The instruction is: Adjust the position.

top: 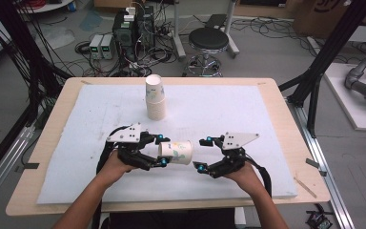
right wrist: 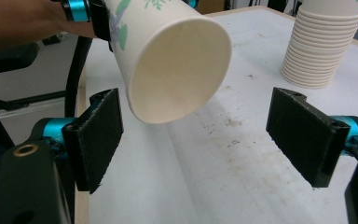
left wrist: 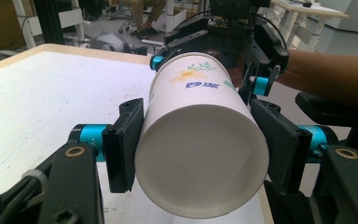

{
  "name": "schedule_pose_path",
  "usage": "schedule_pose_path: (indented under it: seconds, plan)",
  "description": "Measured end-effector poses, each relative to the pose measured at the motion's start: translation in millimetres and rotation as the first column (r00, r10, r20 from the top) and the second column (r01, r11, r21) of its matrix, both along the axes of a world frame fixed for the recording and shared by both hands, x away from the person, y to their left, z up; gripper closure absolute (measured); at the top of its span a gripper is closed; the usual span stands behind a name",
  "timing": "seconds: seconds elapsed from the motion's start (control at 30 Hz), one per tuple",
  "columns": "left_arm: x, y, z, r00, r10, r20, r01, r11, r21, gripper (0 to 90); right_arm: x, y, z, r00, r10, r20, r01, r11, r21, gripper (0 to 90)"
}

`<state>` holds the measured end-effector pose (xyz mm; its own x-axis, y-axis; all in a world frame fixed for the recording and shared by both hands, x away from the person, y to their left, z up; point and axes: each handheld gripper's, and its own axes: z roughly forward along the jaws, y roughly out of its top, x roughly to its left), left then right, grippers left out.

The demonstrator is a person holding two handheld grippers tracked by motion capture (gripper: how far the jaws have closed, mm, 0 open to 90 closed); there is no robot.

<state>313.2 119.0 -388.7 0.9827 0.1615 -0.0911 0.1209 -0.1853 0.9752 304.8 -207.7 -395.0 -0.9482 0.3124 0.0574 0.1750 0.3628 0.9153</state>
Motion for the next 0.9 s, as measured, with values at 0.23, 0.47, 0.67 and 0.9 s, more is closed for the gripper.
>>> schedule_pose_path:
  seconds: [0.23,0.47,0.67,0.9]
  plan:
    - [-1.5,-3.9,-0.4,0.9996,-0.028,0.004,0.028,0.9995,0.01,37.2,-0.8,4.0,-1.2,0.999,0.044,-0.003,-0.044,0.999,0.011,18.8]
    - [-3.5,-9.4,-0.5,0.9974,-0.071,0.007,0.071,0.9974,0.009,37.3,-1.0,16.7,-1.4,0.9949,0.101,-0.005,-0.101,0.995,-0.006,18.8]
    - [-4.0,-9.6,-0.3,0.9953,-0.097,-0.002,0.097,0.9952,-0.016,37.3,2.0,20.4,-0.9,0.9874,0.157,-0.019,-0.157,0.987,0.022,25.9]
    - [-4.0,-8.9,-0.7,0.994,-0.11,0.0,0.109,0.9919,-0.064,37.3,2.3,18.2,0.1,0.9803,0.197,-0.002,-0.197,0.977,0.078,28.9]
